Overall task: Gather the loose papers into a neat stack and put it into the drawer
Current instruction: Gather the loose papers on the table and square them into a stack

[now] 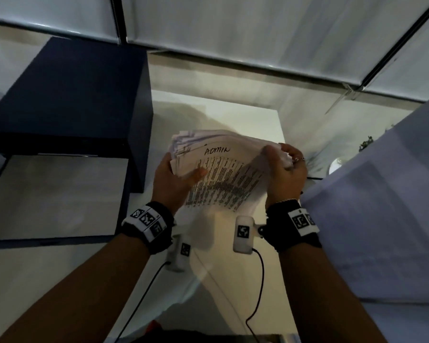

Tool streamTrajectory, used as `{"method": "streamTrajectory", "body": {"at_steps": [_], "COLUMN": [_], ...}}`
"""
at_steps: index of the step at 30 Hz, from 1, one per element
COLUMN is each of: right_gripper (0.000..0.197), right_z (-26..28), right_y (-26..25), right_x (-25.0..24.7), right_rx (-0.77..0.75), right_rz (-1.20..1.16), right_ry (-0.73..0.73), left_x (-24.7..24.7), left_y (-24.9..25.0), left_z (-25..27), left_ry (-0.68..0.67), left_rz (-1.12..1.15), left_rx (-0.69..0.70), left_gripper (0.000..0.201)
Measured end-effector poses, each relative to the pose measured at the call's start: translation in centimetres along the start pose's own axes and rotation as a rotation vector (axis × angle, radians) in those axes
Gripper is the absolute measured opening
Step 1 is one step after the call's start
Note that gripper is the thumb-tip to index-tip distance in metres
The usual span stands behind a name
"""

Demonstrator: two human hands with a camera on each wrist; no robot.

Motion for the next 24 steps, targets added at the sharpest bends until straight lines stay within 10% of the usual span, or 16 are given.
{"method": "streamTrajectory", "body": {"at_steps": [10,17,24], "right_gripper": [0.003,0.073,0.019], "right_z": [-0.2,-0.7,-1.6], "right_y": [-0.6,1.2,-0.7], "right_x": [-0.7,-0.9,-1.5], "right_rx": [-0.044,0.026,-0.047], "right_rz": [0.047,0.007,-0.032], "right_ry": [-0.013,-0.397,-0.421], "left_x": [0.6,1.4,3.6], "left_y": [0.5,0.7,5.9], "left_z": [0.1,1.1,2.0], "left_ry": [0.010,0.095,0.112], "left_rz": [-0.129,-0.099,-0.262], "left_rx": [0.024,0.021,0.267], "left_gripper": [0.033,0.026,0.024]}}
Point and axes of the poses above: each hand's wrist, its own z-axis away from the middle knuckle, its own x-axis out of the palm, y = z × x, the point moved 10 cm from there along -z, towards the middle knuckle, and after that the axes turned 3 degrees about -z, right-handed, at the moved point
